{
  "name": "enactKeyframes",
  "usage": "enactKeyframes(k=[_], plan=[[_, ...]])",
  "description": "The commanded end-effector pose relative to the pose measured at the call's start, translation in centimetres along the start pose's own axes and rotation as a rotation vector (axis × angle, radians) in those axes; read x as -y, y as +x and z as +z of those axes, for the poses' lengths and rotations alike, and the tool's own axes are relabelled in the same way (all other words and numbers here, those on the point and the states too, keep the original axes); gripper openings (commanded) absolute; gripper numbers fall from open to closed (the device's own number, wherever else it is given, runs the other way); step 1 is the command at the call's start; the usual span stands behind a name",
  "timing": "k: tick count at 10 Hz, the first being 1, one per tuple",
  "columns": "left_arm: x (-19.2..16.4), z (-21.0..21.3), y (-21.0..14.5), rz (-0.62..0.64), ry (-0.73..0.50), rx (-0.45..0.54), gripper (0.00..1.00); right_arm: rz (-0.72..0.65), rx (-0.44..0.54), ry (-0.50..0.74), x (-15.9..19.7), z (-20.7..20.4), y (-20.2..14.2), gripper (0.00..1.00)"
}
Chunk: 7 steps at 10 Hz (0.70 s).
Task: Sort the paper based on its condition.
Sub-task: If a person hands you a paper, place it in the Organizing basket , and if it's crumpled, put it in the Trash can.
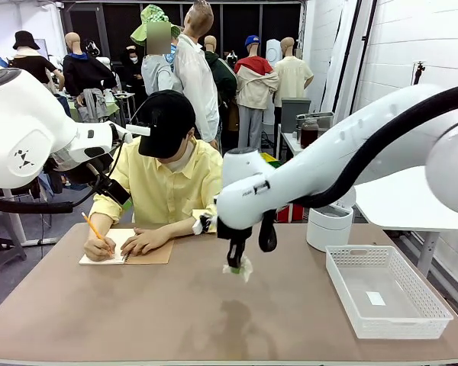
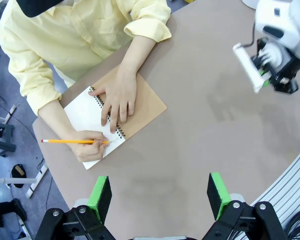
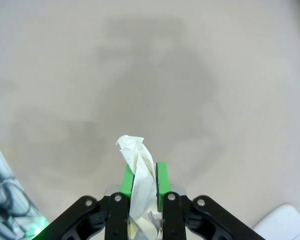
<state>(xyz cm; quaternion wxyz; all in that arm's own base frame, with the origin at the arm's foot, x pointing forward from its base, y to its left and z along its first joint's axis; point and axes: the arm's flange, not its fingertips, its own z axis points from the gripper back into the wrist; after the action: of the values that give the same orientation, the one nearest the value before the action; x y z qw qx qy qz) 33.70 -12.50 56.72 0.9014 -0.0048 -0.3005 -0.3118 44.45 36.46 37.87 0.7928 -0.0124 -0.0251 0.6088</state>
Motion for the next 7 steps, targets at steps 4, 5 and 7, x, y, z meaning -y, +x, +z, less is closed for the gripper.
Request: enactKeyframes(k=[4, 5, 7], plan=[[-0.1, 0.0, 0.0, 0.0, 0.001, 0.001, 1.0, -0.09, -0.067, -0.09, 4.8, 7.0, -7.6, 0.22], [-0.1, 0.0, 0.0, 0.0, 0.001, 0.001, 1.0, -0.123, -0.076, -0.096, 5.5, 7.6, -8.2, 0.22], [-0.1, 0.0, 0.0, 0.0, 0.001, 0.001, 1.0, -0.097, -0.051, -0.082, 5.6, 8.0, -8.1, 0.22]])
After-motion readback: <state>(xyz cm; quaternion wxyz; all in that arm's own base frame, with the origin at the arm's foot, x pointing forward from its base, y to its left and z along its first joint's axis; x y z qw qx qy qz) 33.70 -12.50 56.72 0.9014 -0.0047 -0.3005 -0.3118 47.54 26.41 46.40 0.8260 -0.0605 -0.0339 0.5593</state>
